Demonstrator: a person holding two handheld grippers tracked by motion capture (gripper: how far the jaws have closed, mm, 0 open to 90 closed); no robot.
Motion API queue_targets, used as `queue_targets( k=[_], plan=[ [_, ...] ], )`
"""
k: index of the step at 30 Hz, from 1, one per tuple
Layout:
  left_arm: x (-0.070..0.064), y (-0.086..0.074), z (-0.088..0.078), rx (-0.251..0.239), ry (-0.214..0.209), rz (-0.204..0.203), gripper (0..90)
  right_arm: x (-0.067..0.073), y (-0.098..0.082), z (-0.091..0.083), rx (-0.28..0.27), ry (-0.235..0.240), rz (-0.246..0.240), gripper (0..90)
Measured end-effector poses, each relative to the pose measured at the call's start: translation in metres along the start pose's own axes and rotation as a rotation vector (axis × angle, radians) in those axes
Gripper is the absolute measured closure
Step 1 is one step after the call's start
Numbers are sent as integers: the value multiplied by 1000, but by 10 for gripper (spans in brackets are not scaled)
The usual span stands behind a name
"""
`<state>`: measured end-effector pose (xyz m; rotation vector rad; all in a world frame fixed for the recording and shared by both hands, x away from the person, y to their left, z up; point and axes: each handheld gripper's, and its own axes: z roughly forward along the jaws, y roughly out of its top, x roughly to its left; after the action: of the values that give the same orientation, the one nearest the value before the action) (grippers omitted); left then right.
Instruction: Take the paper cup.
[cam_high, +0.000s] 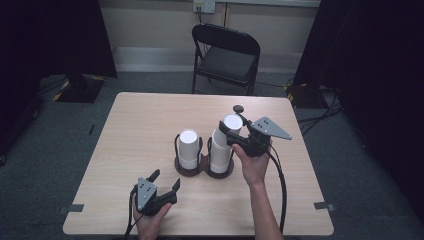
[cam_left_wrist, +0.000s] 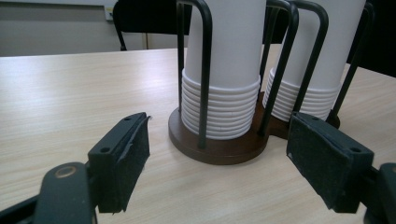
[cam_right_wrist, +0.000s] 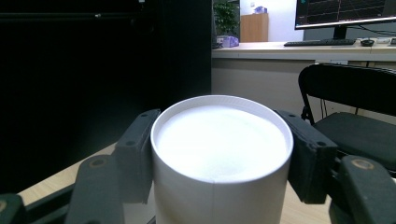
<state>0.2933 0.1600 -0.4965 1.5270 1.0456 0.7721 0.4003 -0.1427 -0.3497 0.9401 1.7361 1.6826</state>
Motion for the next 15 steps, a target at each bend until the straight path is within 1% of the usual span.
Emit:
queue_targets(
  k=[1,4,15],
  plan=[
    [1,0,0,-2,-9,-8,215,0,0,-1,-5,-4,6,352],
    [2,0,-1,1,-13,-11,214,-1,1,-4,-18,1,14,352],
    [1,0,-1,0,-8,-9,219,-4,5,-15,-50,-7,32,352]
  ],
)
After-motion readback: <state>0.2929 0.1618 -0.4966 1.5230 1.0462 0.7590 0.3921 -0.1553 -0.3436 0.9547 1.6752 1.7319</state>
